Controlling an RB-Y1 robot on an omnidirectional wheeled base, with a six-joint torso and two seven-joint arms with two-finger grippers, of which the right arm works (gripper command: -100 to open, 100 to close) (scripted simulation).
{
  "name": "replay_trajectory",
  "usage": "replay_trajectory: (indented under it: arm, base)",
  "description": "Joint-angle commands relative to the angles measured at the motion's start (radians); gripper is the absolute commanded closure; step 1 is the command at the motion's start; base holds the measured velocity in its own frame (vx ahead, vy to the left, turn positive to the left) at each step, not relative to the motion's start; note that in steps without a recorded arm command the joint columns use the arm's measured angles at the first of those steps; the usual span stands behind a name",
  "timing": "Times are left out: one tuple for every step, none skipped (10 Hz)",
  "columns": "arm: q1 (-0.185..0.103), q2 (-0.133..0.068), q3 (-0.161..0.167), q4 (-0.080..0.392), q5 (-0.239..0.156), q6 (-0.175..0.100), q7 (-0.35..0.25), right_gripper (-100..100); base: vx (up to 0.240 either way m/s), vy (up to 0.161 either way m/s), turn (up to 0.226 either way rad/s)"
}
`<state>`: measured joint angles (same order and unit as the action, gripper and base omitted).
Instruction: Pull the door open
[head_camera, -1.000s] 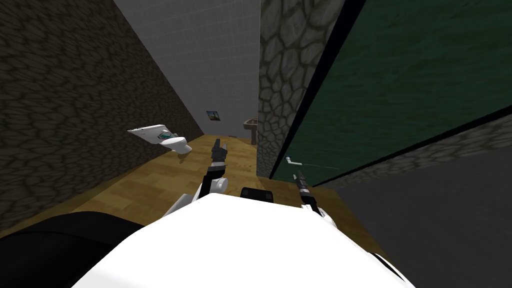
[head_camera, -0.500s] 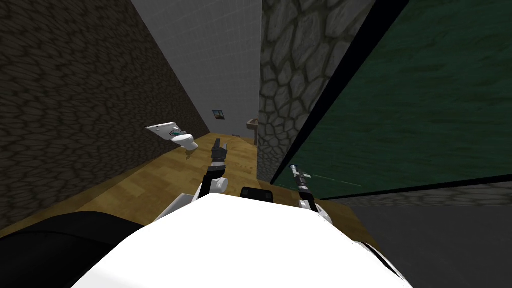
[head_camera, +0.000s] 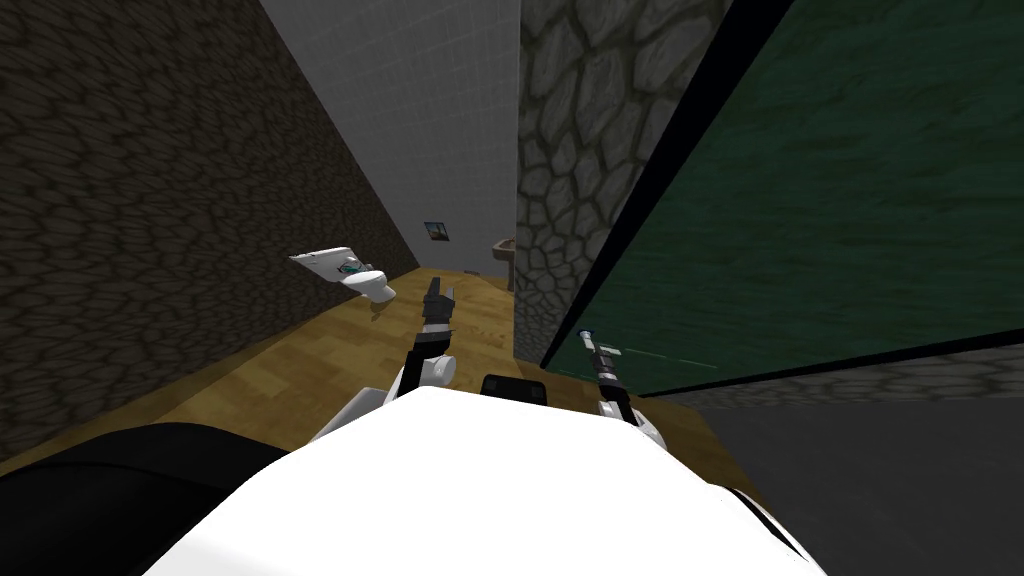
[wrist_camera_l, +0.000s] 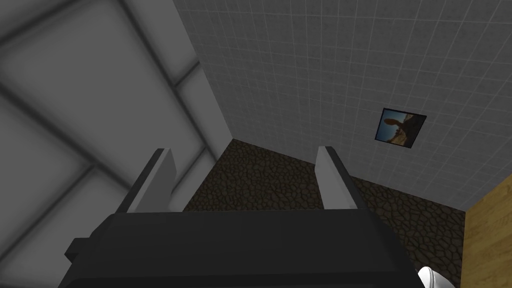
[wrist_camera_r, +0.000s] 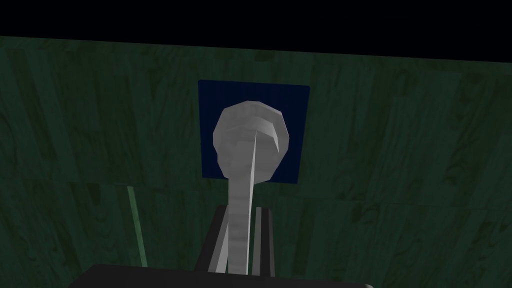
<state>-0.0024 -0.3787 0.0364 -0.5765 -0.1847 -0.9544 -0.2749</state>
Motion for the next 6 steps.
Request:
replay_trajectory:
  arm:
    - [-0.002,0.003,0.002,-0.002,0.001,-0.003,-0.001,100]
    - [0.011,-0.010,0.013,-0.001,0.006,-0.017,-0.014,100]
    - [0.015,-0.014,0.017,-0.001,0.008,-0.022,-0.018,100]
    - [0.023,-0.021,0.026,-0.002,0.012,-0.034,-0.028,100]
    - [0.031,-0.030,0.036,-0.003,0.016,-0.047,-0.040,100]
    - [0.040,-0.038,0.047,-0.004,0.021,-0.060,-0.051,100]
  base:
    - [0.000,0.000,0.000]
    - [-0.101,-0.034,0.102]
    - [-0.153,-0.052,0.108]
    - [-0.166,-0.072,0.103]
    - [-0.186,-0.082,0.138]
    - [-0.195,-0.059,0.137]
